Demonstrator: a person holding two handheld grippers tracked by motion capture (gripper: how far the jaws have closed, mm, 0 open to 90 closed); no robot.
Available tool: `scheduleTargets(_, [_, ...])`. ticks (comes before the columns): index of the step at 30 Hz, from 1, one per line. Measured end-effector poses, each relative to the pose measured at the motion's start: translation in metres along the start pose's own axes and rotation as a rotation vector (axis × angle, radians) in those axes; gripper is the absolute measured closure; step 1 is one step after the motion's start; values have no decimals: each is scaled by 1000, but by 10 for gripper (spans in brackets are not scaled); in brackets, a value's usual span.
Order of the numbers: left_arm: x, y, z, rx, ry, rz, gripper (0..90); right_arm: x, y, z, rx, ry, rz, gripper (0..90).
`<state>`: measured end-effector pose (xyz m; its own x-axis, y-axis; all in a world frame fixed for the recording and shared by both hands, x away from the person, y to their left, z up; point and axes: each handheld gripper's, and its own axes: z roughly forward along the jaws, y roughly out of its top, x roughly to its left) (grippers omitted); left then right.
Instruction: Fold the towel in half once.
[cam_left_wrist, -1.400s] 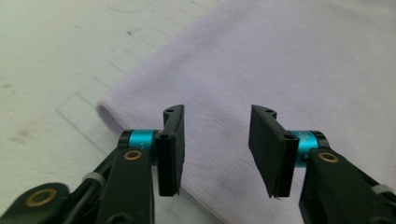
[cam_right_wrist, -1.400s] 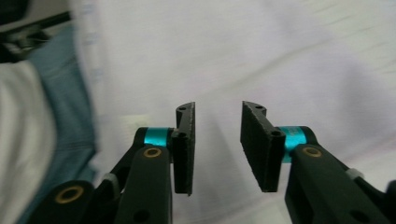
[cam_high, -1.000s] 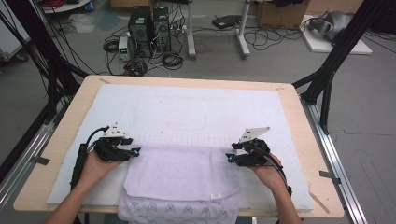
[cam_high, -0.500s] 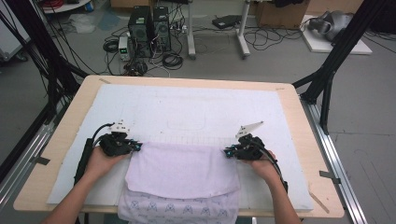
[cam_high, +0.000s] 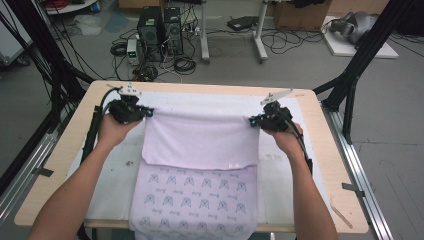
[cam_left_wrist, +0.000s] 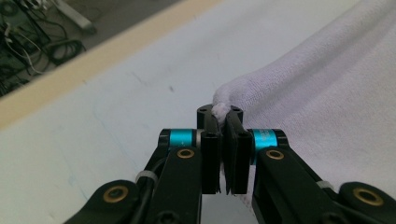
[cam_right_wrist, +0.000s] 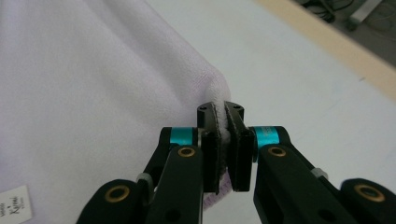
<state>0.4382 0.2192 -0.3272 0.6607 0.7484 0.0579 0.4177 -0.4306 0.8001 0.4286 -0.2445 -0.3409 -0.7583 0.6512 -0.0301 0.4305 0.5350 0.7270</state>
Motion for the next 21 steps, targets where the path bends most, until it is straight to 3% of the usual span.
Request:
scheduleTargets(2, [8,13,-2,-22,12,-6,860,-8,14,-8,-39,-6,3,859])
scheduleTargets(4, [12,14,3,-18,12,-17,852,-13,23,-9,-50,-15,2,845])
scheduleTargets(7, [17,4,13,27,22,-45,669,-20,21,3,-41,-21,42,622])
scheduleTargets(8, [18,-1,14,19,9,-63,614,-21,16,9,-35,2,67,618])
scheduleTargets(10, [18,-10,14,-3,-6,-82,596,-18,9,14,-29,18,72,613])
scheduleTargets(12, [14,-17,13,5,-20,-79,582,-16,5,16,-7,42,88,602])
scheduleTargets(21, [-19,-51,2,7,-80,0,553,21,-20,8,-40,88,35,546])
